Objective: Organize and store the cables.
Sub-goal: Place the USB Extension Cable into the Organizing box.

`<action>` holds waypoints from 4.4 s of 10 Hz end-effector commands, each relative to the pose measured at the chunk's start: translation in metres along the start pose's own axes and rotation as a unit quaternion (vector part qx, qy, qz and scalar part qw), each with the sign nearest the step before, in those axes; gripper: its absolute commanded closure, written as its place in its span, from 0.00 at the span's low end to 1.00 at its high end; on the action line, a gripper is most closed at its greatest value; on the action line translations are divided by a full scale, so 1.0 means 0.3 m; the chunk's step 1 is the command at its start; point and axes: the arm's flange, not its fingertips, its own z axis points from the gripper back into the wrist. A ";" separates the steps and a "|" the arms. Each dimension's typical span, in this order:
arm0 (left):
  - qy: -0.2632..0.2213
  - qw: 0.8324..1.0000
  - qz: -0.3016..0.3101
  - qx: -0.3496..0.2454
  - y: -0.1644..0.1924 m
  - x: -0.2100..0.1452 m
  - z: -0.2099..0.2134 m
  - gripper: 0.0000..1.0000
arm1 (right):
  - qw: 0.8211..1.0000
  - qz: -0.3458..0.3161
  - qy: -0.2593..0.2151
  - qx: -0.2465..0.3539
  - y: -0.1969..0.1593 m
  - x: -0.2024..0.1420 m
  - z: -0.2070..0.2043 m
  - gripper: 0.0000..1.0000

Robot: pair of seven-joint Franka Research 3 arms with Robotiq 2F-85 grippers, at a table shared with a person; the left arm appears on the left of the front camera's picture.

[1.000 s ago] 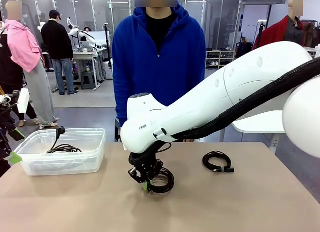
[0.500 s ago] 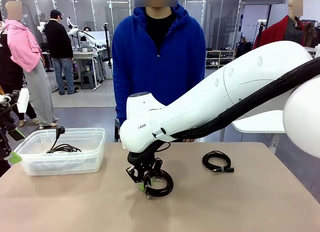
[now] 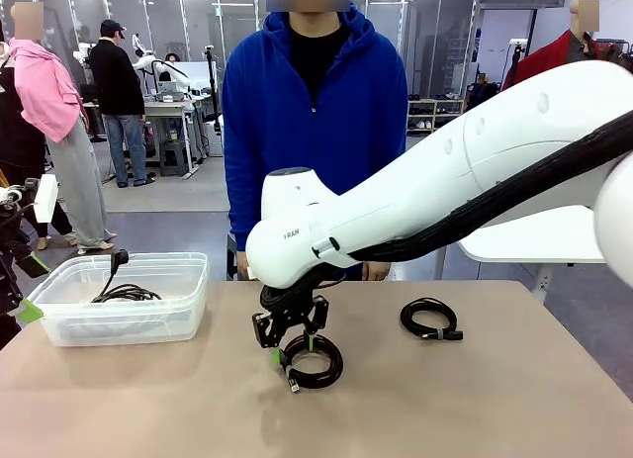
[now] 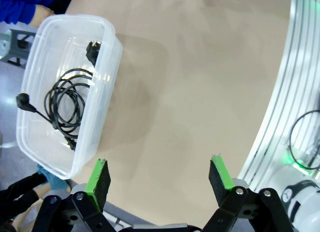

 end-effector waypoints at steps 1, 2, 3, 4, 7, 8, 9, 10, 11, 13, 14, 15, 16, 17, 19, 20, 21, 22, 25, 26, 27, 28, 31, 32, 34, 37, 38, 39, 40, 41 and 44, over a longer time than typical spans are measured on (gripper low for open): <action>0.004 1.000 0.000 0.003 0.000 0.001 0.003 0.00 | 1.000 0.026 -0.013 0.013 -0.036 -0.092 0.031 0.00; 0.004 1.000 0.000 0.003 0.000 0.001 0.003 0.00 | 0.999 0.035 -0.019 0.015 -0.045 -0.121 0.050 0.00; 0.004 1.000 0.000 0.003 0.000 0.001 0.003 0.00 | 0.999 0.042 -0.025 0.017 -0.064 -0.149 0.077 0.00; 0.004 1.000 0.000 0.003 0.000 0.001 0.003 0.00 | 0.998 0.049 -0.026 0.017 -0.081 -0.177 0.101 0.00; 0.004 1.000 0.000 0.003 0.000 0.001 0.003 0.00 | 0.996 0.077 -0.036 0.022 -0.102 -0.263 0.184 0.00; 0.004 1.000 0.000 0.003 0.000 0.001 0.003 0.00 | 0.996 0.078 -0.040 0.019 -0.121 -0.282 0.207 0.00; 0.004 1.000 0.000 0.003 0.000 0.001 0.003 0.00 | 0.996 0.087 -0.033 0.016 -0.138 -0.298 0.224 0.00; 0.004 1.000 0.000 0.003 0.000 0.001 0.003 0.00 | 0.995 0.091 -0.036 0.021 -0.151 -0.311 0.239 0.00; 0.004 1.000 0.000 0.003 0.000 0.001 0.003 0.00 | 0.995 0.094 -0.038 0.025 -0.170 -0.321 0.250 0.00; 0.000 1.000 0.000 0.000 0.000 0.000 0.000 0.00 | 0.994 0.097 -0.042 0.026 -0.207 -0.342 0.277 0.00; 0.025 0.998 0.056 -0.015 0.017 0.053 -0.024 0.00 | 0.994 0.095 -0.042 0.021 -0.225 -0.350 0.289 0.00; 0.007 0.997 0.073 -0.035 0.006 0.124 -0.042 0.00 | 0.994 0.097 -0.039 0.017 -0.248 -0.363 0.305 0.00; 0.004 0.997 0.066 -0.044 -0.007 0.174 -0.057 0.00 | 0.994 0.098 -0.039 0.012 -0.279 -0.379 0.323 0.00; 0.005 0.997 0.053 -0.048 -0.024 0.217 -0.073 0.00 | 0.994 0.098 -0.044 0.013 -0.327 -0.405 0.355 0.00; 0.010 0.997 0.048 -0.064 -0.066 0.347 -0.119 0.00 | 0.995 0.081 -0.060 -0.008 -0.476 -0.483 0.430 0.00; 0.023 0.997 0.045 -0.058 -0.073 0.412 -0.138 0.00 | 0.995 0.079 -0.068 0.004 -0.554 -0.529 0.465 0.00; 0.028 0.997 0.053 -0.050 -0.071 0.477 -0.150 0.00 | 0.994 0.082 -0.076 0.016 -0.628 -0.579 0.495 0.00; 0.038 0.996 0.063 -0.044 -0.072 0.543 -0.164 0.00 | 0.992 0.098 -0.083 0.006 -0.688 -0.635 0.512 0.00; 0.054 0.994 0.087 -0.046 -0.061 0.722 -0.235 0.00 | 0.989 0.093 -0.112 -0.010 -0.853 -0.791 0.562 0.00; 0.072 0.991 0.112 -0.011 -0.053 0.767 -0.278 0.00 | 0.988 0.103 -0.113 -0.017 -0.886 -0.832 0.568 0.00; 0.076 0.991 0.109 -0.008 -0.058 0.823 -0.330 0.00 | 0.986 0.114 -0.115 -0.027 -0.921 -0.877 0.570 0.00; 0.069 0.992 0.102 -0.016 -0.062 0.866 -0.369 0.00 | 0.985 0.117 -0.124 -0.019 -0.943 -0.911 0.567 0.00; 0.051 0.991 0.124 -0.027 -0.068 0.946 -0.506 0.00 | 0.981 0.130 -0.140 -0.022 -0.968 -0.970 0.547 0.00; 0.049 0.990 0.131 -0.036 -0.073 0.956 -0.539 0.00 | 0.980 0.141 -0.142 -0.017 -0.969 -0.978 0.535 0.00; 0.042 0.989 0.134 -0.044 -0.080 0.961 -0.567 0.00 | 0.974 0.166 -0.156 -0.017 -0.983 -0.975 0.497 0.00; 0.052 0.990 0.124 -0.045 -0.084 0.949 -0.573 0.00 | 0.983 0.127 -0.134 -0.016 -0.964 -0.970 0.546 0.00; 0.052 0.990 0.124 -0.045 -0.084 0.949 -0.573 0.00 | 0.983 0.127 -0.134 -0.016 -0.964 -0.970 0.546 0.00; 0.052 0.990 0.124 -0.045 -0.084 0.949 -0.573 0.00 | 0.983 0.127 -0.134 -0.016 -0.964 -0.970 0.546 0.00; 0.052 0.990 0.124 -0.045 -0.084 0.949 -0.573 0.00 | 0.983 0.127 -0.134 -0.016 -0.964 -0.970 0.546 0.00; 0.052 0.990 0.124 -0.045 -0.084 0.949 -0.573 0.00 | 0.983 0.127 -0.134 -0.016 -0.964 -0.970 0.546 0.00; 0.065 0.978 0.194 -0.049 -0.097 0.971 -0.612 0.00 | 0.983 0.127 -0.134 -0.016 -0.964 -0.970 0.546 0.00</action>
